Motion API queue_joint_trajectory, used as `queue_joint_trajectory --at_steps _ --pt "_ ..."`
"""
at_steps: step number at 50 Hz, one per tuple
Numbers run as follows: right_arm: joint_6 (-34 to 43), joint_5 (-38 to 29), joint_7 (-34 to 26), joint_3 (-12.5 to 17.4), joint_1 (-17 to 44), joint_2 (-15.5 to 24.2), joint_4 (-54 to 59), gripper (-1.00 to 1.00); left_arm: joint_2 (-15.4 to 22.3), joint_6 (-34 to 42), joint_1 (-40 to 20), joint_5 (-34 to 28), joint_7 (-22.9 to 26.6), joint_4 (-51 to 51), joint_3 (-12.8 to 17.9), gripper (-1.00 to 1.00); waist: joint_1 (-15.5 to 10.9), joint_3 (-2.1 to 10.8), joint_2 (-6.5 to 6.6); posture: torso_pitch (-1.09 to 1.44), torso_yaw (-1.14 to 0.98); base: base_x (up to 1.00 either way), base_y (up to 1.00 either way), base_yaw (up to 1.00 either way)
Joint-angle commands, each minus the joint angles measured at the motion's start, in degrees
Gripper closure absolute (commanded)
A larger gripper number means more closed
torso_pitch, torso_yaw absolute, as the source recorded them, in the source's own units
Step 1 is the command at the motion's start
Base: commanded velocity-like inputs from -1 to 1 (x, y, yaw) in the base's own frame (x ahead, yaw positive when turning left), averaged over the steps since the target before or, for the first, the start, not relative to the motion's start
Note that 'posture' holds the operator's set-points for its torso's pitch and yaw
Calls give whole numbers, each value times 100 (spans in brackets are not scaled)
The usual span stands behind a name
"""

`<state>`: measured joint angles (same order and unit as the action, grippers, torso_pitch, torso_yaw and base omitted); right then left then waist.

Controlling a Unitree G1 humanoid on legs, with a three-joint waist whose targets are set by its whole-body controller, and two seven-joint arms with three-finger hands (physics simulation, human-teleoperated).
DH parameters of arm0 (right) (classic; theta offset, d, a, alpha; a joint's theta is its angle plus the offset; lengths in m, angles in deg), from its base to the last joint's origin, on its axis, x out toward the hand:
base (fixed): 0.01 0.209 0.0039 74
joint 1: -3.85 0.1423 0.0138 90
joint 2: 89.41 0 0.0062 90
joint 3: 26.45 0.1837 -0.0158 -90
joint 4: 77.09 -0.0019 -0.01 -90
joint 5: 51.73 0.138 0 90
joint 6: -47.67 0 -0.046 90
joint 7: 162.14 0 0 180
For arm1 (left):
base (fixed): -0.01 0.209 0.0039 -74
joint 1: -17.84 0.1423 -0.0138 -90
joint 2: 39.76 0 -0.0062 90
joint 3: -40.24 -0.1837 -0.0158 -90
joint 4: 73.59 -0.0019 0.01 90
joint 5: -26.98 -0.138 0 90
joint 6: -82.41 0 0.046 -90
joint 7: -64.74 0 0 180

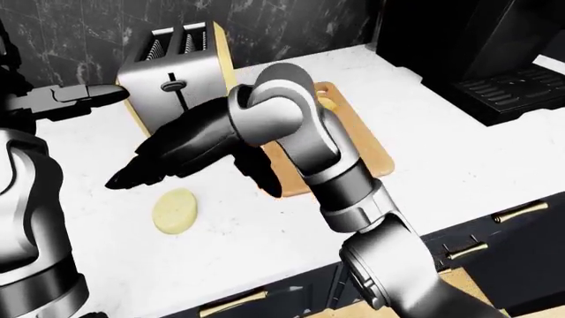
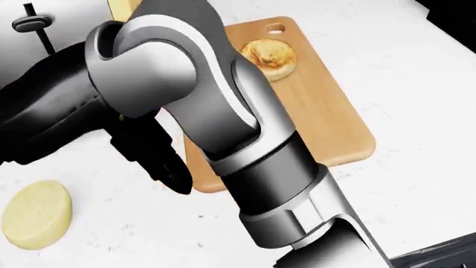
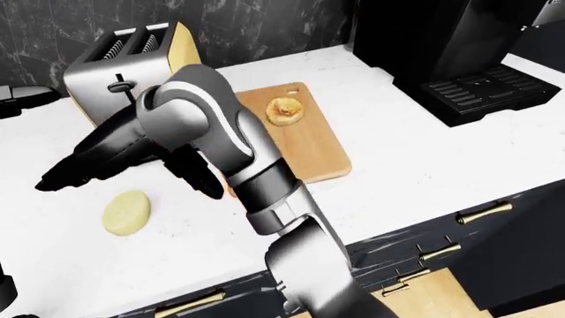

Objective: Place the bread and cheese on the cutting board.

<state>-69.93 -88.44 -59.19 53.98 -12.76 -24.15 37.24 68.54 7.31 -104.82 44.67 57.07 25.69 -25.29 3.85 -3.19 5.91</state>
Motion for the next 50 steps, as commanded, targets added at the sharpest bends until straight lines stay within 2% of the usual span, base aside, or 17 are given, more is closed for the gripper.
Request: queue_joint_trajectory --at_steps 1,9,17,24,32,45,50 --pt "-102 -35 210 122 250 -30 -38 -100 116 -142 -133 -7 -9 156 95 -100 10 157 59 0 0 0 0 0" --pt "-291 -225 488 106 451 -209 438 -100 137 -132 -97 24 -12 184 133 -100 20 161 85 0 0 0 0 0" --pt "-395 -416 566 23 337 -379 492 -100 145 -126 -81 43 -21 204 147 -100 15 166 97 0 0 0 0 0" --pt "-519 -841 921 -34 245 -494 725 -100 152 -148 -83 46 -30 180 144 -100 10 176 109 0 0 0 0 0" --pt "-711 -1267 1620 -18 424 -584 1281 -100 147 -153 -69 53 -37 183 145 -100 6 186 122 0 0 0 0 0" --pt "-615 -1558 1758 -127 197 -901 1298 -100 128 -174 -29 55 -34 189 159 -100 -6 189 128 0 0 0 0 0" --pt "-847 -1677 2071 -103 341 -846 1790 -100 123 -185 6 67 -28 196 180 -100 -5 198 137 0 0 0 0 0"
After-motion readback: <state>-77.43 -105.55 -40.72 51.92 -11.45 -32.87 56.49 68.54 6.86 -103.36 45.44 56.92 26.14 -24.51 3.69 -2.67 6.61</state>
